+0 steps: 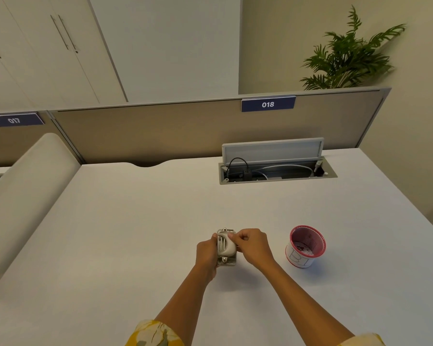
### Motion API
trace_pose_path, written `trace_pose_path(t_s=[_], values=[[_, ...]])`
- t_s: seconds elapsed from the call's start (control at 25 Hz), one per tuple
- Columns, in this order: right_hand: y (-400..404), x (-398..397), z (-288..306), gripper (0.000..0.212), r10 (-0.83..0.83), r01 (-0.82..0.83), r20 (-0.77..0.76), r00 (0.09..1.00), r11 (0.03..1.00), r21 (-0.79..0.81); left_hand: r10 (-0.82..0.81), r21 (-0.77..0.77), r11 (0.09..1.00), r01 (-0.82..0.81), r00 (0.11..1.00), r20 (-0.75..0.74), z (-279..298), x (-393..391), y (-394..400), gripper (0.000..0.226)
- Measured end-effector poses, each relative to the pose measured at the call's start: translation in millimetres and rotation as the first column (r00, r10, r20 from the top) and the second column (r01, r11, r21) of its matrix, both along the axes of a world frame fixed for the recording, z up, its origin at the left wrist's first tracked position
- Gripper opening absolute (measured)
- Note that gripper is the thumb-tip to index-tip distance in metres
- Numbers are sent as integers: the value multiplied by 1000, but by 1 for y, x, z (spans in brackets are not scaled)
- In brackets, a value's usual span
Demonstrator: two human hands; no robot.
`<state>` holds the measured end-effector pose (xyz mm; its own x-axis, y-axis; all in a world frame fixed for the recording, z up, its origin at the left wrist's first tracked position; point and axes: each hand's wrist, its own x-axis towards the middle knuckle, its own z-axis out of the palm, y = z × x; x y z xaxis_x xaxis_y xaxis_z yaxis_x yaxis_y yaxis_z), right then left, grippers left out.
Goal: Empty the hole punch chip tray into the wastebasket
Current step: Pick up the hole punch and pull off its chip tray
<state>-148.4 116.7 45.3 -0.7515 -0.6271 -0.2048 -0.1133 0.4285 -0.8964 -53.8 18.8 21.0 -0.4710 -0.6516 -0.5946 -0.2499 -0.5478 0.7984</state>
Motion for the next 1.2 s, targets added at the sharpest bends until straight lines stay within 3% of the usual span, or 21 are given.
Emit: trace_pose_path(t_s=[0.4, 0.6, 0.8, 1.04, 1.2], values=[[2, 2, 14, 26, 41, -36, -104, 994, 998, 50, -5, 4, 1000, 5, 1000, 8, 0, -2, 1, 32], [4, -3, 21, 29, -82, 83, -64, 995, 996, 13, -47, 66, 996, 60, 982, -182, 7, -1, 8, 40], [1, -13, 29, 35, -215, 215, -12, 976, 976, -22, 16, 201, 978, 56, 939, -343, 13, 0, 22, 39], [-2, -10, 32, 39, -214, 214, 15, 977, 977, -11, 41, 102, 995, -8, 944, -328, 13, 1, 24, 35], [-2, -14, 33, 31, -222, 225, 163, 961, 974, -2, 11, 24, 1000, -5, 967, -256, 12, 1, 24, 35]])
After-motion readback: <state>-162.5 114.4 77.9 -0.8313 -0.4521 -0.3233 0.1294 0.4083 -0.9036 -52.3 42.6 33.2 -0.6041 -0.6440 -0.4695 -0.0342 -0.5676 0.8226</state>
